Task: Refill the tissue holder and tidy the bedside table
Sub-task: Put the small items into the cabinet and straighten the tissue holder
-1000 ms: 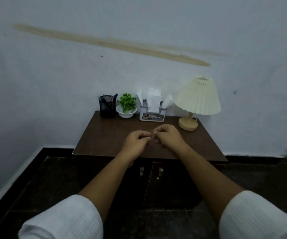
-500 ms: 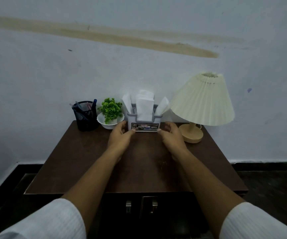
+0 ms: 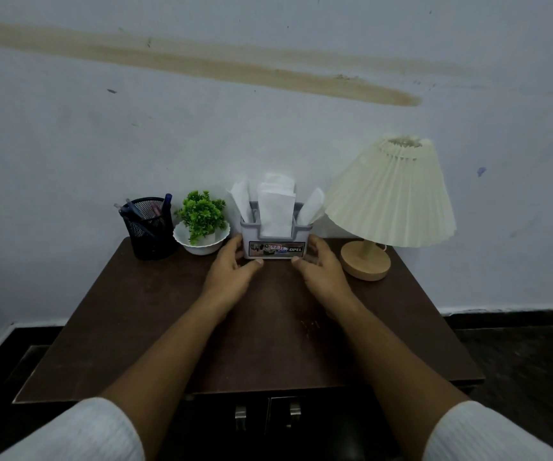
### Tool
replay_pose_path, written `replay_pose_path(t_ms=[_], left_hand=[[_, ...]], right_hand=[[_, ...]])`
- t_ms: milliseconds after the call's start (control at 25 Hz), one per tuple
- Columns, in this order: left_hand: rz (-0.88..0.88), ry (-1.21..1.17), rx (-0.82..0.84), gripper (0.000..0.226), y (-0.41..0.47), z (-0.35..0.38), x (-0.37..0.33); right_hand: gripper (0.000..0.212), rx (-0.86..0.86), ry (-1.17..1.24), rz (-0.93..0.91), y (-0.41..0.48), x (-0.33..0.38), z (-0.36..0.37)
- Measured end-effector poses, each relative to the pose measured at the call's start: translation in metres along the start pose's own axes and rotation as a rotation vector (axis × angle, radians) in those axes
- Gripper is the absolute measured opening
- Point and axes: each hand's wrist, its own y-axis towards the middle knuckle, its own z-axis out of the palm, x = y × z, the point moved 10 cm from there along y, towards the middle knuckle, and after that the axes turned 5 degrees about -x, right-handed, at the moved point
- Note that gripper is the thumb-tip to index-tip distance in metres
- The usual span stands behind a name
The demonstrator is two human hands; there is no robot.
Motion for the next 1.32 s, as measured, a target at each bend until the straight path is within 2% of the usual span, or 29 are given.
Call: replay_pose_path(t_ms=[160, 280, 360, 400, 520, 600, 680, 760, 840, 1160, 1240, 1320], left_hand=[[-0.039, -0.007, 0.087, 0.085, -0.003, 0.007, 0.001], [-0.019, 0.015, 0.066, 0.057, -0.011, -0.001, -0.011], [0.018, 0.089, -0.058, 0.041, -0.018, -0.025, -0.019], [0.048, 0.138, -0.138, 0.032, -0.022, -0.039, -0.025], [0.067, 0.186, -0.388, 0.012, -0.027, -0.09, -0.025], [0.024, 0.11, -0.452, 0.018, -0.026, -0.112, -0.011], [-0.003, 0.041, -0.398, 0.039, -0.018, -0.115, 0.002], [-0.001, 0.016, -0.316, 0.057, -0.01, -0.109, 0.01], [0.019, -0.017, -0.288, 0.063, -0.001, -0.106, 0.013], [0.001, -0.006, -0.267, 0.061, 0.004, -0.107, 0.019], [0.01, -0.028, -0.234, 0.058, 0.002, -0.108, 0.017], [0.047, 0.006, -0.278, 0.049, -0.004, -0.121, 0.013]], right_hand=[[0.053, 0.068, 0.01, 0.033, -0.006, 0.002, 0.003], [0.04, 0.0, -0.075, 0.006, -0.007, 0.002, -0.003], [0.032, -0.105, -0.185, -0.047, -0.011, 0.008, -0.007], [0.028, -0.105, -0.195, -0.063, -0.014, 0.013, -0.001], [0.024, 0.047, -0.099, -0.048, -0.024, 0.021, 0.044], [0.031, 0.156, -0.063, -0.047, -0.028, 0.019, 0.083], [0.042, 0.227, -0.067, -0.061, -0.029, 0.016, 0.114], [0.05, 0.227, -0.097, -0.089, -0.024, 0.013, 0.132], [0.056, 0.201, -0.143, -0.122, -0.017, 0.013, 0.14], [0.069, 0.156, -0.198, -0.153, -0.011, 0.014, 0.139], [0.067, 0.138, -0.206, -0.145, -0.014, 0.014, 0.137], [0.057, 0.091, -0.234, -0.178, -0.023, 0.019, 0.134]])
